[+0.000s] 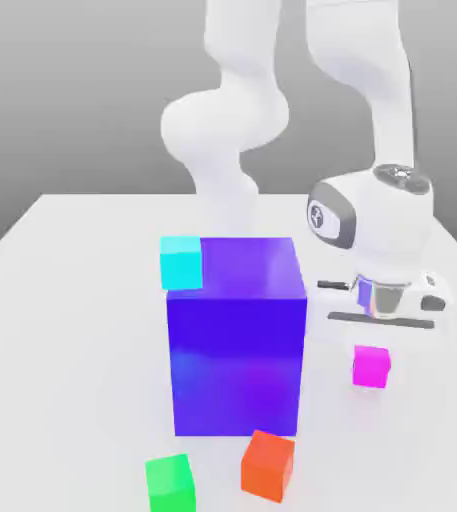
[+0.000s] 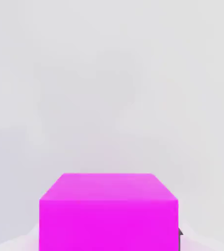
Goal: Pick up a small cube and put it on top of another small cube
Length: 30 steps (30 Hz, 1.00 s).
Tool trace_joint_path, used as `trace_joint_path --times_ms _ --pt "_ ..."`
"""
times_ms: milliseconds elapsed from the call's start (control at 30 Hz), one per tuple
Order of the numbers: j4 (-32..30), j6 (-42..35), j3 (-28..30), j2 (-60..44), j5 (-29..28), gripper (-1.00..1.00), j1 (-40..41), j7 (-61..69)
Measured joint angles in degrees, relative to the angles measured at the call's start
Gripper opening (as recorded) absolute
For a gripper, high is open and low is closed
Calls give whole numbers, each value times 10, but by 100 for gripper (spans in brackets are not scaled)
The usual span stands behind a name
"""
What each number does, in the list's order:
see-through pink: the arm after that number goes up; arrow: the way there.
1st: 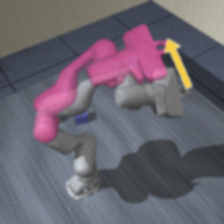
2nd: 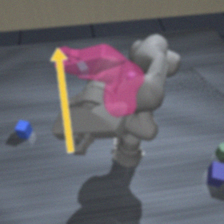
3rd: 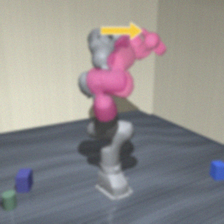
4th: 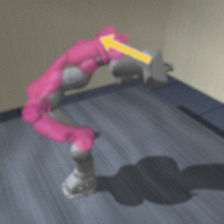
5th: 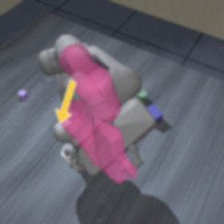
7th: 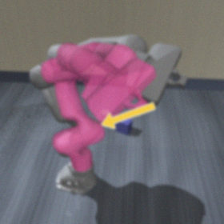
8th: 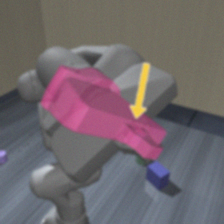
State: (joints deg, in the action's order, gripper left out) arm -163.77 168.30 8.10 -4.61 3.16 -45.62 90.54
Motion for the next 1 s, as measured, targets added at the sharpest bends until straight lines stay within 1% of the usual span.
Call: trace_joint_path --times_ms 33,100,467,567,667,1000 --pt "-4 -16 3 21 -14 -100 2 -11" --pt "17 -49 11 25 -22 -100 11 -35" --pt "237 -226 70 -80 4 -100 61 -156" --pt "283 -260 86 -99 12 -100 86 -145" --pt "294 -267 95 -103 16 -100 114 -95" --pt "299 -263 118 -90 25 -100 201 98"
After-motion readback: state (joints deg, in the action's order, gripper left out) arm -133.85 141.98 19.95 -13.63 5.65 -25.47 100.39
